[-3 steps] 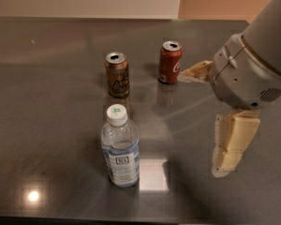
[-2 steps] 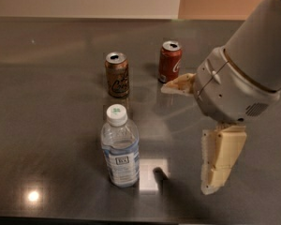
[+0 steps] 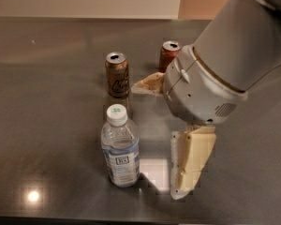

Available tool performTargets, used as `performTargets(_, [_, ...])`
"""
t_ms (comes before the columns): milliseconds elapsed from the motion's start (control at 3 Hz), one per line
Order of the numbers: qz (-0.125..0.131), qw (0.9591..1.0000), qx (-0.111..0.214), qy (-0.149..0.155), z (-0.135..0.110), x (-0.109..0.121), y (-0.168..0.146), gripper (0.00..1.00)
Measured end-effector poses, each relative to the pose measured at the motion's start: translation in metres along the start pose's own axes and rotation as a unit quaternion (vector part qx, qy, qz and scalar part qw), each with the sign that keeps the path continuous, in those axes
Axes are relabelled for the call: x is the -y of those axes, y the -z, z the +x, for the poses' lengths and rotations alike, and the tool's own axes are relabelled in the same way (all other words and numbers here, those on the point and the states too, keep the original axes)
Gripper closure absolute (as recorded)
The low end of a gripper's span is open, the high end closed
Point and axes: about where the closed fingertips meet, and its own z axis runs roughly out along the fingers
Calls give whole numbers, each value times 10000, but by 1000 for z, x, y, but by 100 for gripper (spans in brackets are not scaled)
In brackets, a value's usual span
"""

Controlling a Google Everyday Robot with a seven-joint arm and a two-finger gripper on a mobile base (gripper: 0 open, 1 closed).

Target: Knock blue plastic bottle over

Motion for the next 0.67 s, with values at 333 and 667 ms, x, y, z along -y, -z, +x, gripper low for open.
performTargets(333, [-17,9996,270,-39,-18,9,-6,0])
performTargets(667, [-30,9987,480,-138,-27,17,-12,0])
